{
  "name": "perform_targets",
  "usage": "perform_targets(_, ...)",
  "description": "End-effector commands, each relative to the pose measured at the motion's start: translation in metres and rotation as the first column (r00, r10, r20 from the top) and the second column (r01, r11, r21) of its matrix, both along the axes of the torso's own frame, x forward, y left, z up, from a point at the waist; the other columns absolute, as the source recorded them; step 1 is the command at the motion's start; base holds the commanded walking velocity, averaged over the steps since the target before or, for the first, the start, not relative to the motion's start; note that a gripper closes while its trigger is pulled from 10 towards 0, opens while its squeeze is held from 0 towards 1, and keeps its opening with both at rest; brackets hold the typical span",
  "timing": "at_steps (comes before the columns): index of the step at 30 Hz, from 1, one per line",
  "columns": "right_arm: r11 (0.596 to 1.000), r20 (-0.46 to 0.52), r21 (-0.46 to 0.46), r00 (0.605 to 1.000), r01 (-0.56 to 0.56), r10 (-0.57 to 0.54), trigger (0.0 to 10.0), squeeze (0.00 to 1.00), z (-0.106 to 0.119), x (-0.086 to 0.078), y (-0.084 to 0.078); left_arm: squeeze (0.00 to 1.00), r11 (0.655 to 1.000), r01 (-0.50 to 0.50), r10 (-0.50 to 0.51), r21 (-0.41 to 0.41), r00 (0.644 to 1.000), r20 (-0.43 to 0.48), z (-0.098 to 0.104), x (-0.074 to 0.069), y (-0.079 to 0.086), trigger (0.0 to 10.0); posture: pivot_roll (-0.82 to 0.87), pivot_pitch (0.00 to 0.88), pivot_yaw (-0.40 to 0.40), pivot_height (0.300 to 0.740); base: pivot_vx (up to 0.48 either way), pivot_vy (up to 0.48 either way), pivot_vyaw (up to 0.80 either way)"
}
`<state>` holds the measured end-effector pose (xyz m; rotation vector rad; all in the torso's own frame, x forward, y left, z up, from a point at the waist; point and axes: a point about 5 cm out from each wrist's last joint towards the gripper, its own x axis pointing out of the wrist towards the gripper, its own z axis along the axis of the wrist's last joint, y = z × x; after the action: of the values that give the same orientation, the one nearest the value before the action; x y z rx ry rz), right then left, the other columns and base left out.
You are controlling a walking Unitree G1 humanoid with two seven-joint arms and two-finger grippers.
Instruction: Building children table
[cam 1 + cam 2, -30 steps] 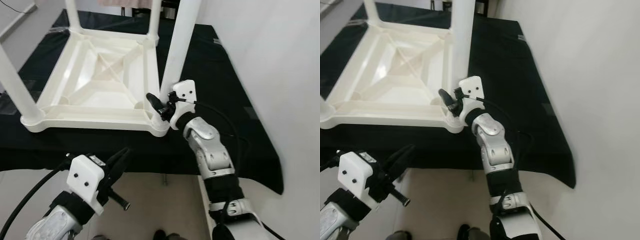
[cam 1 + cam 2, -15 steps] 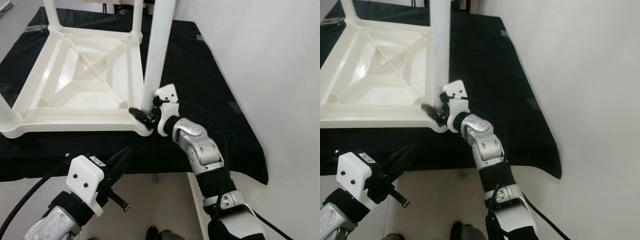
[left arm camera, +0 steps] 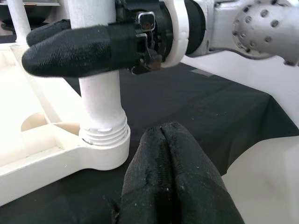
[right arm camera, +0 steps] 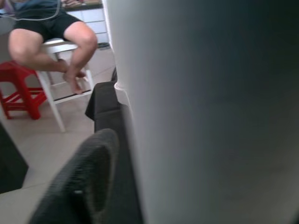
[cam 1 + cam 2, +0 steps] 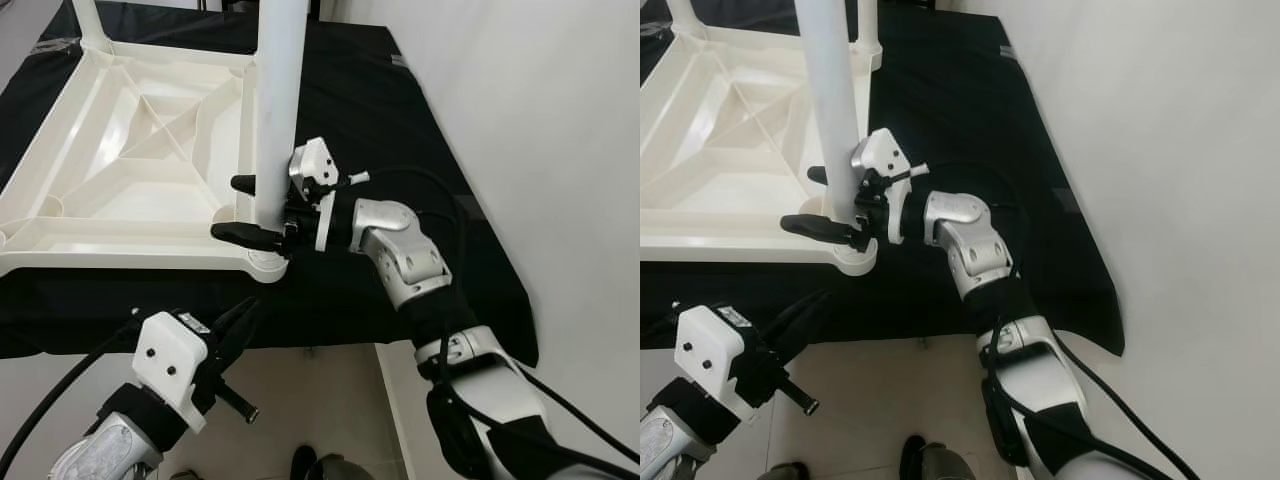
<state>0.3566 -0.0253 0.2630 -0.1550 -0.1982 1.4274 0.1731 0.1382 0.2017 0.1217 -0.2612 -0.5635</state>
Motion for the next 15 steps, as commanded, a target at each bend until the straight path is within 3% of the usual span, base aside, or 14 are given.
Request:
perform_targets(1, 0.999, -0.006, -0.002, 0.999, -0.045, 0.045, 1.9, 0.00, -0.0026, -0.0021, 0.0034, 0.00, 1.000, 0.006, -0.006, -0.001, 1.000, -0.017, -0.0041, -0.0012, 0.0007, 10.0, 0.20, 0.241, -0.178, 0.740, 0.000, 0.000, 0.00)
perform_targets(2, 0.998, -0.009, -0.002, 0.998, -0.061, 0.061, 0.0, 0.00, -0.0026, -0.0012, 0.0030, 0.00, 1.000, 0.006, -0.006, 0.000, 1.000, -0.017, -0.0043, -0.0013, 0.0009, 10.0, 0.20, 0.243, -0.179, 0.740, 0.000, 0.000, 0.00)
perform_targets(8, 0.995, -0.018, 0.000, 0.995, -0.103, 0.103, 0.0, 0.00, -0.0021, 0.0014, 0.0012, 0.00, 1.000, 0.007, -0.006, 0.002, 1.000, -0.019, -0.0053, -0.0018, 0.0016, 10.0, 0.20, 0.245, -0.178, 0.740, 0.000, 0.000, 0.00)
perform_targets(15, 0.998, -0.021, 0.011, 0.997, -0.068, 0.068, 0.0, 0.00, -0.0034, 0.0073, -0.0064, 0.00, 1.000, 0.009, -0.009, 0.002, 1.000, -0.020, -0.0057, -0.0023, 0.0017, 10.0, 0.19, 0.248, -0.179, 0.740, 0.000, 0.000, 0.00)
